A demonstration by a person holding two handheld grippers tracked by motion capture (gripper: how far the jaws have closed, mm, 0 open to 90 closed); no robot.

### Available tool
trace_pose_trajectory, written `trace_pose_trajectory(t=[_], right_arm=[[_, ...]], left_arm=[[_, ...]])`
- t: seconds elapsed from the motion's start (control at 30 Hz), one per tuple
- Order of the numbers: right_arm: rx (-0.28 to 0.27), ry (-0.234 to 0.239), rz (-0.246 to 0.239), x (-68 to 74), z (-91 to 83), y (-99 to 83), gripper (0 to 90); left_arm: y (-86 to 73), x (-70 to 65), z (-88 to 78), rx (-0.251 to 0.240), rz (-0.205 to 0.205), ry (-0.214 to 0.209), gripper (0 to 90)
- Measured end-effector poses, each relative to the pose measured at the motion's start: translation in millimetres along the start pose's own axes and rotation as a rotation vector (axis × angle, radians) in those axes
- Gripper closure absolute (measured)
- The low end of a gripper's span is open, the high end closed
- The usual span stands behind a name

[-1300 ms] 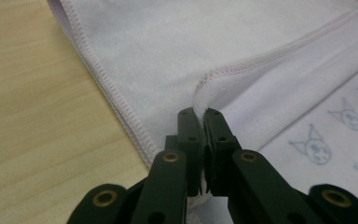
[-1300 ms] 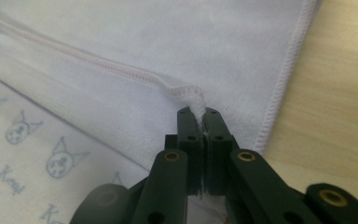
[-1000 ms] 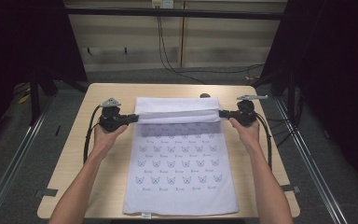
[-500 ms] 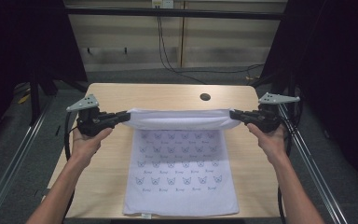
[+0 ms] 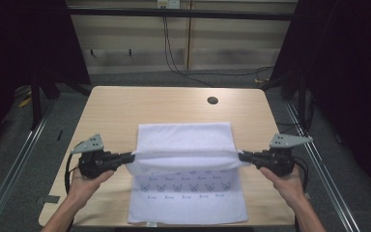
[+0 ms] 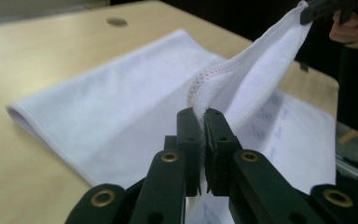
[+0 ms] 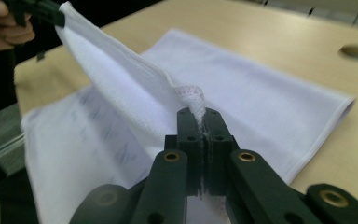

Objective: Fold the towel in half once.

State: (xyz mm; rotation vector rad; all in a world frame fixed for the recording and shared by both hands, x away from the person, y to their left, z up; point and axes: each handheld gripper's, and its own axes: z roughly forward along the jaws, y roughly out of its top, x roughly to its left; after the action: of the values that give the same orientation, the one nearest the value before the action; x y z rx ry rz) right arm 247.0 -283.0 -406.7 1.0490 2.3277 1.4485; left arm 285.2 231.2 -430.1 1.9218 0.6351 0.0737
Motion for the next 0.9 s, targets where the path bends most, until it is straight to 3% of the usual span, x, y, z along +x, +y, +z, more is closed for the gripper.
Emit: trace_pose_trajectory(t=[0.13,0.2,0.3,0.4,0.5,0.57,0.63,0.77,0.83,0.9], right_arm=[[0.088,0.047,0.022,14.6,1.2,-40.0,86.0],[0.136,0.055,0.027,21.6,1.1,-57.6,83.9],[0.186,0.077,0.057,27.1,1.3,-77.7,83.4],[0.232,0.08,0.057,35.6,-0.1,-86.7,79.4],[0.229,0.116,0.055,41.7,-5.7,-90.9,76.7],[0.239,0.14,0.055,46.0,-9.0,-93.1,71.9],[0.243,0.159,0.053,48.5,-11.0,-92.7,69.0],[0.227,0.213,0.04,56.7,-16.2,-91.6,65.9],[0.215,0.191,0.035,58.7,-17.9,-91.5,65.9],[0.2,0.177,0.045,54.5,-16.1,-89.8,66.4]], left_arm=[[-23.9,-13.8,2.7,0.055,0.015,-0.045,85.1],[-33.3,-20.5,5.7,0.111,0.036,-0.034,85.2],[-45.7,-25.8,9.5,0.143,0.02,-0.042,85.9],[-52.4,-33.0,5.9,0.165,0.032,-0.068,85.6],[-60.7,-42.6,-0.4,0.186,0.05,-0.09,84.5],[-64.0,-48.2,-2.6,0.231,0.08,-0.116,81.9],[-65.2,-50.6,-6.7,0.229,0.088,-0.122,79.5],[-63.5,-49.2,-19.7,0.172,0.085,-0.133,76.0],[-62.4,-43.6,-21.6,0.133,0.056,-0.134,73.6],[-59.8,-38.1,-16.8,0.14,0.049,-0.089,73.4]])
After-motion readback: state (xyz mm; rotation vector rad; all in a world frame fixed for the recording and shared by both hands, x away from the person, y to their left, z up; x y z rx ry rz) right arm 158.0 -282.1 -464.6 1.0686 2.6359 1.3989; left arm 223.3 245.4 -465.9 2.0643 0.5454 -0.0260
